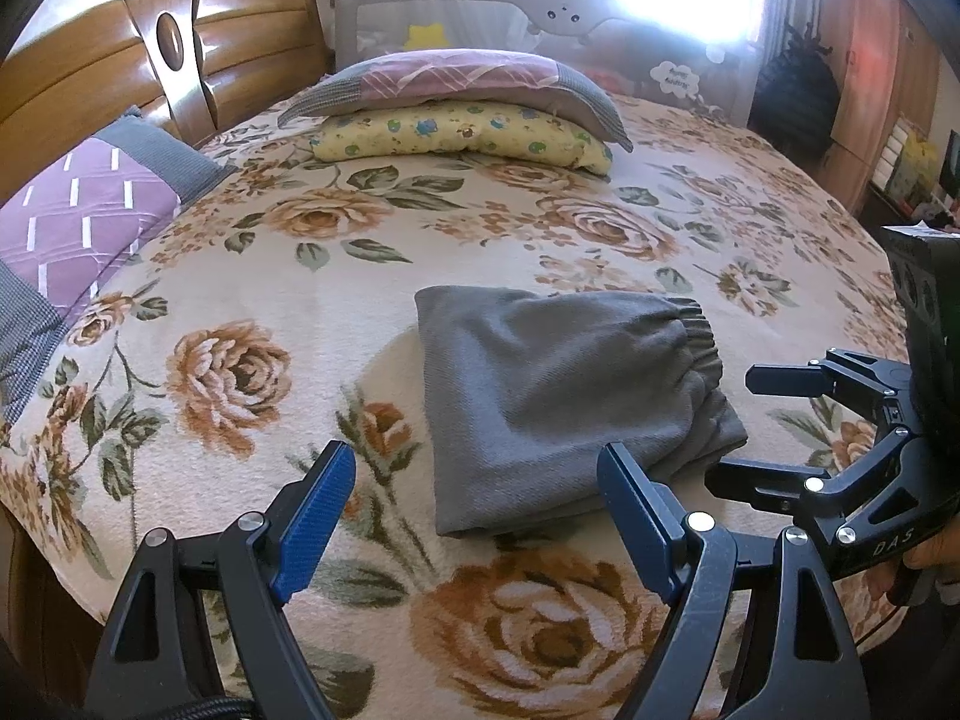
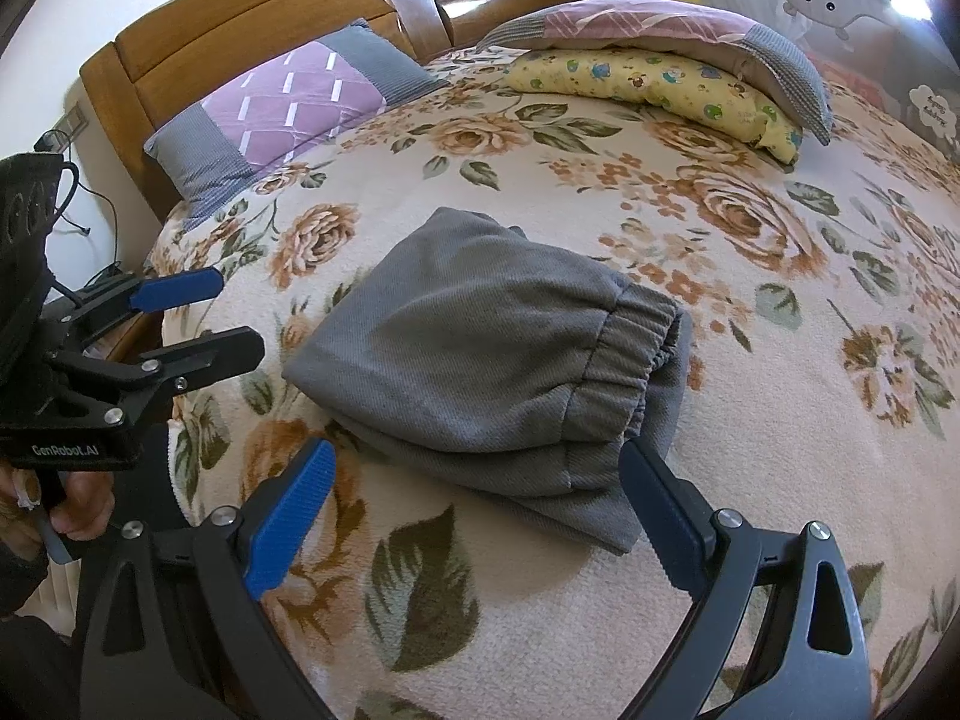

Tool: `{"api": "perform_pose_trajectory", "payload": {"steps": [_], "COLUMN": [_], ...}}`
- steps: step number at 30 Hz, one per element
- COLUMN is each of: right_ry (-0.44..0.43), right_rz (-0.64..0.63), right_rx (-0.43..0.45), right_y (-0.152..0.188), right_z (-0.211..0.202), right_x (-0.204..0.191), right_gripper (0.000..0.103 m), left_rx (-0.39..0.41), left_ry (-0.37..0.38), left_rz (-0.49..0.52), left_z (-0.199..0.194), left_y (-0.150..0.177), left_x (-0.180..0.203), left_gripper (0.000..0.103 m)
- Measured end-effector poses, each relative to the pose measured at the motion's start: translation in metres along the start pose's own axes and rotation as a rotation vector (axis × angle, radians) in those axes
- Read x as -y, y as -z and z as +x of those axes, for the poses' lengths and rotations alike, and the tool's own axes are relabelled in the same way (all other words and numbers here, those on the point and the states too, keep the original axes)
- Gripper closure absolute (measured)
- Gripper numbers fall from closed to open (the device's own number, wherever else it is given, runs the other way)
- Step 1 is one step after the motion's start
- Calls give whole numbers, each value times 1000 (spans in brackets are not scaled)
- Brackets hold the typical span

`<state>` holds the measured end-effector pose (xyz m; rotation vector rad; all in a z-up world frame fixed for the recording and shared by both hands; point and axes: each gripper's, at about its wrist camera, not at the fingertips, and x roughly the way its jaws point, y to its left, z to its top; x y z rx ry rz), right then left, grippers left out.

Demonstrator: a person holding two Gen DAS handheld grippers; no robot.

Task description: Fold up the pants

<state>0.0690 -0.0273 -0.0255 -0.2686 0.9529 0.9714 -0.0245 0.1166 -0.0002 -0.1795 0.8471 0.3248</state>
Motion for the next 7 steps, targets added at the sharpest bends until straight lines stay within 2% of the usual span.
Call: {"api": "perform_pose_trajectory", "payload": {"steps": [7], "right_ry": [5], "right_rz": [26], "right_rx": [5], "right_y": [0], "right_z": [-4], "right_x": [4], "right_gripper": [7], "left_rx": [-20], "left_ry": [-4], "left_rz": [3], "left_z": [-1], "left_y": [-1], "left_x": [6], "left_gripper": [20]}}
